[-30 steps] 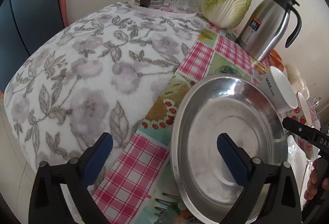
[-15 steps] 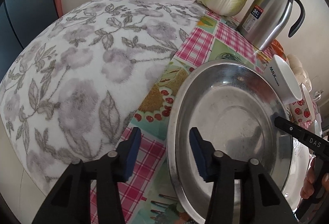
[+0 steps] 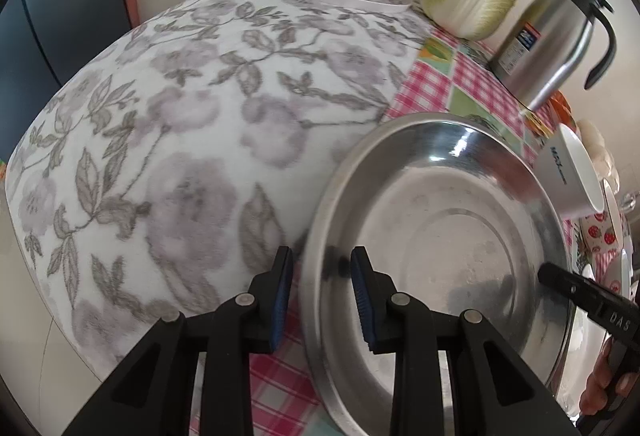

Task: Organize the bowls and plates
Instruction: 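Lift the steel basin with the right gripper and tilt it upright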

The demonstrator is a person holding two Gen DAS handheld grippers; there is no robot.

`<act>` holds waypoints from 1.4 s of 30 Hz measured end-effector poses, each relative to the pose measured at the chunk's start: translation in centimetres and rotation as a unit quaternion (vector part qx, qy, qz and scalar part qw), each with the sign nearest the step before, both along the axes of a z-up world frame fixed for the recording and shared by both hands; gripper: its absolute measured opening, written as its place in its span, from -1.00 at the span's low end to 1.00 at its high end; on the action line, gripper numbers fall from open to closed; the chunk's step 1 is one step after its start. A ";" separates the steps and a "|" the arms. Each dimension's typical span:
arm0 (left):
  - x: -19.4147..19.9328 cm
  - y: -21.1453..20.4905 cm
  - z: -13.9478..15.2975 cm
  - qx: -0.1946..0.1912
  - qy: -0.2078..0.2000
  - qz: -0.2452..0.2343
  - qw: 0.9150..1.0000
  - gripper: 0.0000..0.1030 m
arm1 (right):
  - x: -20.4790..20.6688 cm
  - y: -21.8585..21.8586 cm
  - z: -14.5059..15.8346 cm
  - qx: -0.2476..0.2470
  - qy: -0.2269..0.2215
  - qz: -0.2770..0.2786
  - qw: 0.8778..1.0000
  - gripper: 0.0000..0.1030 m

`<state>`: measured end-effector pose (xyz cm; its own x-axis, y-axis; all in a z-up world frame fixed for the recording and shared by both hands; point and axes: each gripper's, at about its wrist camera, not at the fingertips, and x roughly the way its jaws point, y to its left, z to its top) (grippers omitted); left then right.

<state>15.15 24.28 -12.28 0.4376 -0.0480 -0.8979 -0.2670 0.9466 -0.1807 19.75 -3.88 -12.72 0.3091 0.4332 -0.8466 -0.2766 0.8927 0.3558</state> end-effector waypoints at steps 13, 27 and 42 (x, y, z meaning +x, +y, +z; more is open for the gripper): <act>-0.7 -0.4 2.1 0.021 -0.017 -0.018 0.999 -0.64 | -1.0 -0.4 0.3 -0.004 0.005 -0.013 1.000 -0.77; -0.9 -5.4 11.1 0.033 -0.088 -0.054 0.994 -0.64 | -4.3 -5.5 7.0 0.035 -0.045 -0.062 0.996 -0.76; -1.5 -18.7 15.2 0.003 -0.137 -0.136 0.981 -0.64 | -10.8 -17.5 10.7 0.013 -0.097 -0.179 0.979 -0.72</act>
<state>13.65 5.58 2.89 0.6348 -0.1917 -0.7485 0.0543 0.9774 -0.2043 8.92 -21.37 -2.05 0.5996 0.2882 -0.7466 -0.0116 0.9359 0.3520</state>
